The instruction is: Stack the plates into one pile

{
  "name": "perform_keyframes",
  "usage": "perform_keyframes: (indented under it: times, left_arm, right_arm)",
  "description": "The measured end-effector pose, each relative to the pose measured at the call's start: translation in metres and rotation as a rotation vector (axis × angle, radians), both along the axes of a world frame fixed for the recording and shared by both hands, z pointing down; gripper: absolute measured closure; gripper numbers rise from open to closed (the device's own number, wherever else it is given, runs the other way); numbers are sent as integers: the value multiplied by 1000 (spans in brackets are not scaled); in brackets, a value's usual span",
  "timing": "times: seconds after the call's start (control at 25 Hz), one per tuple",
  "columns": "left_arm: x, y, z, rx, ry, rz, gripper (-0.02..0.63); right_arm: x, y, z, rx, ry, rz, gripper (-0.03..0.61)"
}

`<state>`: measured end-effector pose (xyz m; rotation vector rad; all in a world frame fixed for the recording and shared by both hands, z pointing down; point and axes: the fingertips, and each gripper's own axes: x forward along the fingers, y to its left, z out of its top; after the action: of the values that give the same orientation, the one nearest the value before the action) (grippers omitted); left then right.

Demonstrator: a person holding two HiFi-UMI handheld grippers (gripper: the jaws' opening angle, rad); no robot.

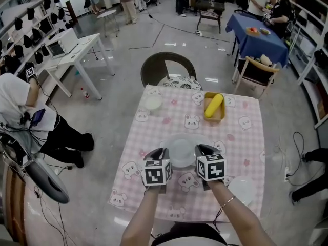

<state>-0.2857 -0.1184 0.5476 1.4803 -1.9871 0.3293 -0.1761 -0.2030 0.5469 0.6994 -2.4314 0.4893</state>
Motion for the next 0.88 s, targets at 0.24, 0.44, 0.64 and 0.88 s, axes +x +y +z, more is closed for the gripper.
perform_keyframes:
  times: [0.24,0.44,0.64,0.88]
  left_arm:
    - [31,-33,8,-5,13,93,538]
    - [48,-53,15,-17,18,152,540]
    - [54,-67,27,-42,22,188,540]
    - [49,-74,35,-67,26,198,539]
  right_arm:
    - [38,-24,6,-6,-2,101,545]
    - [59,-36,17,-29,7,160,545]
    - [68,-45,35,-61,26,187,543]
    - [64,-49,47,-75,50,185,541]
